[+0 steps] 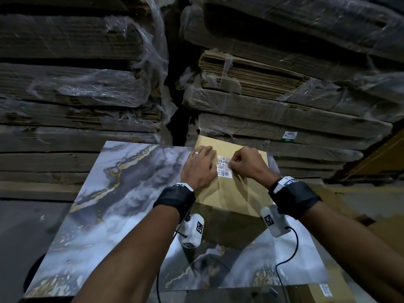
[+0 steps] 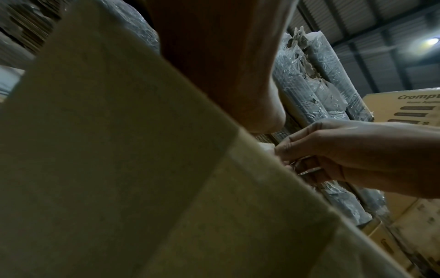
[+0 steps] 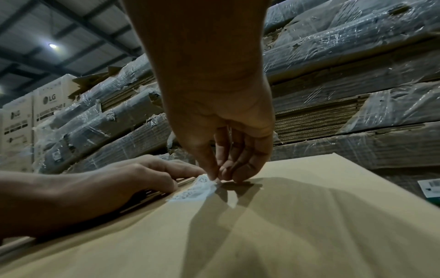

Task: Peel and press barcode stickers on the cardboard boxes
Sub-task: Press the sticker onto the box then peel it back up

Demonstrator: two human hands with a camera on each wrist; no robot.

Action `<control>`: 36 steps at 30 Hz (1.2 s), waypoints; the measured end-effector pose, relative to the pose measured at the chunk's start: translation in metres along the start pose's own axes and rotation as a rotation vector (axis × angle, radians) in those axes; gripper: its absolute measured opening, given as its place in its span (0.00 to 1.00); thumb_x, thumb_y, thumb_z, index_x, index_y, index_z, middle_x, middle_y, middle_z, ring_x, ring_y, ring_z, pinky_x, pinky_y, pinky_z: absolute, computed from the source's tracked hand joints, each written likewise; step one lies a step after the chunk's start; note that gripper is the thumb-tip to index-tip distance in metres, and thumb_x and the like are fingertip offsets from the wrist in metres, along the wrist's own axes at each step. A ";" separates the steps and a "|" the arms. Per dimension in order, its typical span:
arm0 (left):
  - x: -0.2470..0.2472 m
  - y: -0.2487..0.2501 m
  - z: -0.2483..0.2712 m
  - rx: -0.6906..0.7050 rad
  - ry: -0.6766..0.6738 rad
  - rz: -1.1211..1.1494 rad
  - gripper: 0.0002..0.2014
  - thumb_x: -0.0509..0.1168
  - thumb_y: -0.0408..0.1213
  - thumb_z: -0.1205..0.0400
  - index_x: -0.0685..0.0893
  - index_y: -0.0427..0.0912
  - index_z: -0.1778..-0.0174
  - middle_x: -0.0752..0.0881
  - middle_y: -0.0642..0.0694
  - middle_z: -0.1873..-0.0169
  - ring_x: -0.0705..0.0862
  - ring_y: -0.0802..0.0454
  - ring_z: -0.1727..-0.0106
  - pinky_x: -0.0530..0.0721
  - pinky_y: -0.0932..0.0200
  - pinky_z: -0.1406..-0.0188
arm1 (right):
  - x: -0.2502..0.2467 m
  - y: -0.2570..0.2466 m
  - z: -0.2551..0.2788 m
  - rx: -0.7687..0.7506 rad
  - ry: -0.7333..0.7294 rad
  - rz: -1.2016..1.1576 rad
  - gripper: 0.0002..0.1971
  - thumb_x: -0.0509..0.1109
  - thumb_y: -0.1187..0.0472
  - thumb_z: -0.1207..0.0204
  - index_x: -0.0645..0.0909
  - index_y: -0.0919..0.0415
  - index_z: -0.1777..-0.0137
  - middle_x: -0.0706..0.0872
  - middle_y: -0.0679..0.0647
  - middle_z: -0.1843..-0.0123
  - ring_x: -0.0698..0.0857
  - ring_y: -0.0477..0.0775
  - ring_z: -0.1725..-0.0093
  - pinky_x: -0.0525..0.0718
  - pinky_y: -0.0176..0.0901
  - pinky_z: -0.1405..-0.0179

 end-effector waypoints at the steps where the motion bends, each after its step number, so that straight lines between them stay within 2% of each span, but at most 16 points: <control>1: 0.000 0.001 0.001 0.000 0.004 -0.004 0.29 0.51 0.46 0.22 0.79 0.44 0.25 0.76 0.45 0.23 0.70 0.45 0.21 0.66 0.47 0.23 | -0.002 -0.003 -0.001 0.011 -0.002 0.007 0.07 0.76 0.62 0.29 0.91 0.61 0.67 0.87 0.51 0.73 0.85 0.52 0.67 0.74 0.39 0.64; 4: -0.001 0.000 0.001 0.003 0.018 -0.025 0.24 0.57 0.43 0.17 0.79 0.44 0.25 0.76 0.45 0.22 0.70 0.44 0.21 0.64 0.48 0.22 | -0.006 -0.008 -0.004 0.058 -0.021 0.023 0.07 0.78 0.61 0.30 0.92 0.59 0.68 0.91 0.56 0.69 0.88 0.53 0.66 0.77 0.40 0.66; 7: -0.003 0.001 0.001 0.014 0.013 -0.041 0.22 0.57 0.42 0.16 0.78 0.45 0.24 0.75 0.45 0.22 0.69 0.45 0.20 0.62 0.49 0.22 | -0.010 -0.012 -0.008 0.117 -0.050 0.009 0.09 0.80 0.61 0.31 0.91 0.58 0.71 0.90 0.55 0.74 0.91 0.51 0.70 0.90 0.44 0.64; 9: -0.004 0.001 0.001 0.018 0.016 -0.049 0.22 0.57 0.43 0.15 0.77 0.45 0.24 0.75 0.45 0.21 0.68 0.45 0.20 0.61 0.49 0.23 | -0.013 -0.015 -0.009 0.175 -0.079 -0.035 0.09 0.79 0.62 0.33 0.90 0.62 0.73 0.89 0.56 0.75 0.92 0.52 0.71 0.94 0.48 0.62; 14: -0.004 0.003 0.002 0.025 0.034 -0.065 0.23 0.57 0.43 0.14 0.76 0.44 0.23 0.74 0.44 0.21 0.68 0.45 0.20 0.54 0.51 0.26 | -0.019 -0.021 -0.010 0.255 -0.076 -0.069 0.11 0.78 0.58 0.43 0.89 0.69 0.72 0.89 0.59 0.74 0.93 0.58 0.68 0.95 0.56 0.61; 17: -0.004 0.002 0.002 0.023 0.037 -0.063 0.23 0.57 0.43 0.15 0.76 0.44 0.23 0.73 0.44 0.21 0.67 0.45 0.20 0.54 0.51 0.25 | -0.018 -0.020 -0.010 0.260 -0.059 -0.100 0.12 0.79 0.59 0.35 0.88 0.66 0.74 0.89 0.56 0.75 0.90 0.52 0.74 0.92 0.45 0.67; 19: -0.004 0.003 0.002 0.016 0.040 -0.053 0.23 0.58 0.42 0.15 0.77 0.44 0.23 0.74 0.44 0.21 0.67 0.45 0.20 0.52 0.51 0.25 | -0.014 -0.015 -0.008 0.228 -0.038 -0.117 0.14 0.80 0.55 0.30 0.90 0.64 0.71 0.89 0.53 0.75 0.89 0.50 0.75 0.93 0.45 0.67; 21: -0.004 0.003 0.002 0.014 0.056 -0.043 0.22 0.58 0.42 0.15 0.78 0.43 0.24 0.75 0.44 0.21 0.68 0.45 0.20 0.51 0.51 0.25 | -0.010 -0.011 -0.005 0.153 0.041 -0.053 0.17 0.80 0.49 0.30 0.90 0.61 0.71 0.87 0.52 0.79 0.89 0.51 0.75 0.92 0.48 0.67; 23: -0.004 0.003 0.002 0.018 0.063 -0.043 0.22 0.58 0.43 0.14 0.79 0.44 0.25 0.75 0.45 0.22 0.68 0.46 0.20 0.50 0.52 0.26 | -0.002 -0.009 0.000 0.094 0.116 0.026 0.18 0.77 0.46 0.30 0.89 0.60 0.72 0.86 0.53 0.79 0.88 0.52 0.73 0.89 0.46 0.67; 24: -0.003 0.003 0.001 0.017 0.062 -0.037 0.21 0.58 0.43 0.14 0.79 0.44 0.25 0.75 0.45 0.22 0.69 0.46 0.20 0.50 0.52 0.25 | 0.001 -0.009 0.001 0.074 0.147 0.033 0.17 0.76 0.46 0.31 0.89 0.61 0.69 0.87 0.53 0.77 0.88 0.54 0.71 0.87 0.47 0.67; 26: -0.001 0.002 0.001 0.011 0.049 -0.020 0.21 0.58 0.43 0.14 0.79 0.44 0.26 0.76 0.45 0.22 0.69 0.46 0.21 0.54 0.50 0.24 | 0.006 -0.008 0.002 0.056 0.195 -0.001 0.14 0.75 0.47 0.31 0.90 0.58 0.56 0.90 0.51 0.69 0.89 0.56 0.64 0.82 0.46 0.63; 27: -0.001 0.001 0.001 0.009 0.043 -0.016 0.21 0.58 0.43 0.15 0.80 0.44 0.26 0.76 0.45 0.23 0.69 0.46 0.21 0.56 0.49 0.23 | 0.008 -0.007 0.000 0.051 0.201 -0.020 0.16 0.75 0.49 0.31 0.89 0.57 0.48 0.91 0.50 0.65 0.89 0.56 0.60 0.80 0.45 0.60; 29: 0.000 0.001 0.000 0.012 0.044 -0.020 0.21 0.58 0.43 0.15 0.80 0.44 0.27 0.77 0.44 0.23 0.69 0.45 0.21 0.59 0.49 0.22 | 0.010 -0.005 -0.003 0.008 0.162 -0.068 0.19 0.75 0.53 0.29 0.87 0.59 0.39 0.90 0.47 0.64 0.88 0.53 0.59 0.81 0.46 0.58; 32: 0.000 0.002 0.000 0.009 0.063 -0.012 0.20 0.58 0.43 0.15 0.80 0.45 0.28 0.77 0.45 0.23 0.69 0.46 0.21 0.58 0.50 0.23 | 0.014 -0.003 -0.005 -0.088 0.114 -0.103 0.22 0.77 0.58 0.29 0.86 0.59 0.34 0.89 0.46 0.64 0.87 0.47 0.61 0.84 0.43 0.57; 34: 0.001 0.002 0.000 0.009 0.075 -0.013 0.20 0.58 0.43 0.15 0.80 0.46 0.28 0.76 0.46 0.23 0.68 0.47 0.21 0.55 0.51 0.24 | 0.015 -0.001 -0.006 -0.127 0.126 -0.116 0.19 0.78 0.61 0.28 0.87 0.57 0.36 0.89 0.45 0.64 0.87 0.43 0.62 0.85 0.39 0.58; 36: 0.001 0.001 0.000 0.011 0.079 -0.011 0.20 0.58 0.43 0.15 0.80 0.46 0.28 0.76 0.46 0.23 0.68 0.47 0.20 0.56 0.51 0.23 | 0.016 0.000 -0.006 -0.159 0.143 -0.132 0.16 0.79 0.62 0.27 0.88 0.55 0.39 0.90 0.45 0.64 0.89 0.42 0.62 0.89 0.47 0.55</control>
Point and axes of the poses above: each hand's wrist, its own z-axis away from the middle knuckle, its own x-axis out of the palm, y = z × x, the point moved 1 cm from there along -z, towards the middle knuckle
